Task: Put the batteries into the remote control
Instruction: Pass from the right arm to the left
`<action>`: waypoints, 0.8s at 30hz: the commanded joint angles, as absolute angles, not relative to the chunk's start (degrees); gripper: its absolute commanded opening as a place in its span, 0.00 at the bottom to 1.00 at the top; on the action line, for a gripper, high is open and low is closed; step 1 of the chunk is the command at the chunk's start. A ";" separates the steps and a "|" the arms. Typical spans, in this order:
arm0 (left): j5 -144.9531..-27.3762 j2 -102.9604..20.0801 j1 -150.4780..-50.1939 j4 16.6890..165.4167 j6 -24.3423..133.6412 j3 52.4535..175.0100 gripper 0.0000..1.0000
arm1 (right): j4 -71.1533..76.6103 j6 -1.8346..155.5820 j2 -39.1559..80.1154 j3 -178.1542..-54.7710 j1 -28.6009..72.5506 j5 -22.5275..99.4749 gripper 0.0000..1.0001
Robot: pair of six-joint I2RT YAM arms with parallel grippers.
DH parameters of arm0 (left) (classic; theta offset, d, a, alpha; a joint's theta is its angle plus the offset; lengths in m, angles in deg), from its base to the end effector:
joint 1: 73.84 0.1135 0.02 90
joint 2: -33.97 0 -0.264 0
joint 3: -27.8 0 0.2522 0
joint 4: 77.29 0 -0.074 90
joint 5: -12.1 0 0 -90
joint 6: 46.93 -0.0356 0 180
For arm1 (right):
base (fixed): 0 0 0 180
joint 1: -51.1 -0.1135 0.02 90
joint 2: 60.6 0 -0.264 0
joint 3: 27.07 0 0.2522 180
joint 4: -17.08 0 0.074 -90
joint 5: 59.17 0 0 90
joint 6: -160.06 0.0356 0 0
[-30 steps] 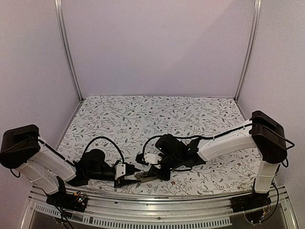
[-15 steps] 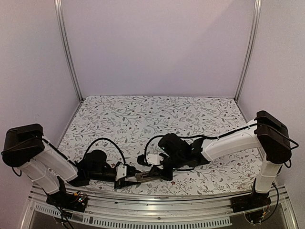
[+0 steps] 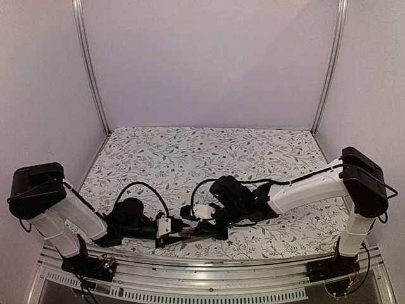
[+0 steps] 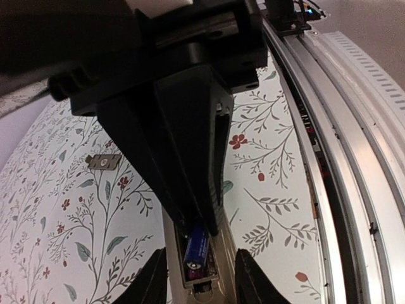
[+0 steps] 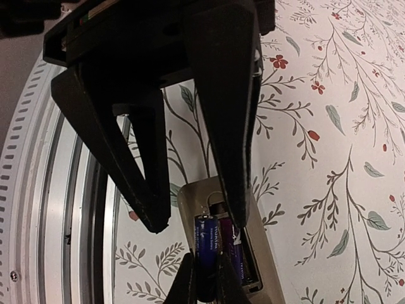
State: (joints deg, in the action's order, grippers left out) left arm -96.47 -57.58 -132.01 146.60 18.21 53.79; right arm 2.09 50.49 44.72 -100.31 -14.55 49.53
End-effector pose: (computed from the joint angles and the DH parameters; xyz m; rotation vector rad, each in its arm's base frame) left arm 0.1125 -0.2028 0.1080 1.4777 1.3377 -0.6957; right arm 0.1450 0.3480 0.1553 -1.7904 1.7101 0.7546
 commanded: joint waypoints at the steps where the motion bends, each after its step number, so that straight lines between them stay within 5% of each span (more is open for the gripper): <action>1: -96.99 -58.56 -131.25 147.51 18.02 54.56 0.33 | 2.88 49.68 43.19 -100.88 -15.02 50.52 0.00; 21: -99.15 -59.90 -131.47 149.85 16.26 54.33 0.00 | 2.88 49.47 43.53 -101.99 -15.17 50.42 0.00; 24: -97.60 -59.58 -131.43 150.50 16.28 53.94 0.00 | 2.88 50.52 43.38 -102.09 -15.17 49.05 0.18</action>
State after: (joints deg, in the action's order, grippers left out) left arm -97.83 -59.07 -131.79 147.82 16.52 53.94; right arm 1.48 49.57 44.69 -100.42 -14.87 50.17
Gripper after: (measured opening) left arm 0.068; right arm 0.082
